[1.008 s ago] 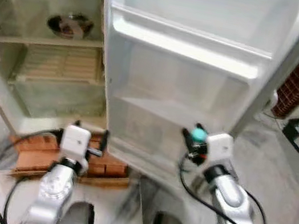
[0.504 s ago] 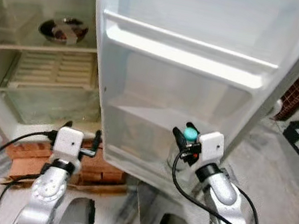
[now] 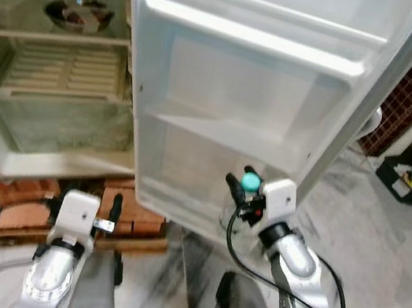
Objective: Restocking fridge
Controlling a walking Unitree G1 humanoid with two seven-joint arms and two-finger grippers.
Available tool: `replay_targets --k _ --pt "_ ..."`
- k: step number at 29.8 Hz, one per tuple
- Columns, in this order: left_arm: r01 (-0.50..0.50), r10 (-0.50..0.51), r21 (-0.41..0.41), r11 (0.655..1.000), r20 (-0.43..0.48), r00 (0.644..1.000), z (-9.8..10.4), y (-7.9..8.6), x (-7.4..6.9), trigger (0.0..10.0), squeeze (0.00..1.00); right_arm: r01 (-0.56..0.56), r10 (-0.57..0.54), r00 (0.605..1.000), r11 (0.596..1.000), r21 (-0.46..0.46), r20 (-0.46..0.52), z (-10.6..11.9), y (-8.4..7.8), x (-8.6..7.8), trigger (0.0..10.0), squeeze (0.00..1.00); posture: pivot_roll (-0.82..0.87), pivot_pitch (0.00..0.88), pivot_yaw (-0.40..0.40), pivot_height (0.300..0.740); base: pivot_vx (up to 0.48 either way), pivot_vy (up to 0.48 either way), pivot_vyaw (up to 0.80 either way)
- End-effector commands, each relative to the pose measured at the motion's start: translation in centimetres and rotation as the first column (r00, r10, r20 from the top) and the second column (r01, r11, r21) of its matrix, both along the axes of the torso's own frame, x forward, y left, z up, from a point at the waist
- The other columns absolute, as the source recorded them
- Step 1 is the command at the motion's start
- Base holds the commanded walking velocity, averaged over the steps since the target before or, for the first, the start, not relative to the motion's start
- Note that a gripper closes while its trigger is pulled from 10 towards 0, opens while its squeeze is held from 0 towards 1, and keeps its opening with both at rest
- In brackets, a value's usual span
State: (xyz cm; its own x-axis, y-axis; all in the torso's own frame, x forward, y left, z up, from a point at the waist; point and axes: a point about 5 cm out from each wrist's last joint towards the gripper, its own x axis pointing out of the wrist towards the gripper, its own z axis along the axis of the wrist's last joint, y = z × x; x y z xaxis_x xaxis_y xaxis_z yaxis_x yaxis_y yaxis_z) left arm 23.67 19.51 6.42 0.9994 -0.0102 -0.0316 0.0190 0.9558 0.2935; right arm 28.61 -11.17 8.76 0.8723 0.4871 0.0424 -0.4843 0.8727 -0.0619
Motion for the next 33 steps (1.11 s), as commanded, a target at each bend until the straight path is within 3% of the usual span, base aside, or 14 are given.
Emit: replay_targets --k 1,3,8,15,21,23,30,31,33 --pt "0.006 -0.006 0.014 1.0 0.025 1.0 0.6 0.1 0.5 10.0 0.0 -0.003 0.004 0.998 1.0 -0.003 0.057 1.1 0.1 0.6 10.0 0.0 0.1 0.064 -0.078 0.525 0.0 0.0 0.0" --pt "0.03 -0.032 0.047 0.998 0.045 0.998 1.4 0.6 1.8 10.0 0.0 -0.016 0.017 0.995 1.0 -0.018 0.098 1.5 0.8 1.2 10.0 0.0 0.1 0.067 -0.084 0.525 0.0 0.0 0.0" --pt "0.105 -0.107 0.044 0.994 0.05 0.993 1.8 -0.2 2.8 10.0 0.0 -0.002 0.01 0.984 0.999 -0.049 0.178 2.7 1.8 2.9 10.0 0.0 0.12 0.082 -0.089 0.525 0.0 0.0 0.0" --pt "0.122 -0.122 0.002 0.993 0.048 0.991 1.4 -1.2 1.0 10.0 0.0 0.019 0.009 0.962 0.995 -0.1 0.273 4.6 3.2 5.0 10.0 0.0 0.13 0.114 -0.089 0.525 0.0 0.0 0.0" --pt "0.148 -0.163 0.13 0.98 0.113 0.98 2.6 -1.4 0.8 10.0 0.0 0.078 -0.047 0.954 0.993 -0.094 0.295 5.2 3.4 6.2 10.0 0.0 0.16 0.157 -0.098 0.525 0.0 0.0 0.0" --pt "0.142 -0.16 0.147 0.979 0.12 0.98 3.0 -1.4 0.7 10.0 0.0 0.104 -0.05 0.948 0.982 -0.159 0.313 5.1 3.7 6.6 10.0 0.0 0.17 0.179 -0.097 0.525 0.0 0.0 0.0" --pt "0.152 -0.166 0.126 0.98 0.109 0.98 3.1 -1.9 0.1 10.0 0.0 0.171 -0.102 0.959 0.953 -0.252 0.266 3.6 3.3 7.1 10.0 0.0 0.18 0.207 -0.095 0.525 0.0 0.0 0.0" --pt "0.152 -0.164 0.119 0.981 0.102 0.981 3.1 -2.0 -0.3 10.0 0.0 0.219 -0.165 0.965 0.934 -0.282 0.204 2.2 2.2 7.1 10.0 0.0 0.19 0.221 -0.094 0.525 0.0 0.0 0.0" --pt "0.149 -0.16 0.117 0.982 0.099 0.982 3.1 -2.1 -0.5 10.0 0.0 0.247 -0.207 0.964 0.925 -0.287 0.165 1.4 1.5 7.0 10.0 0.0 0.19 0.225 -0.095 0.525 0.0 0.0 0.0"
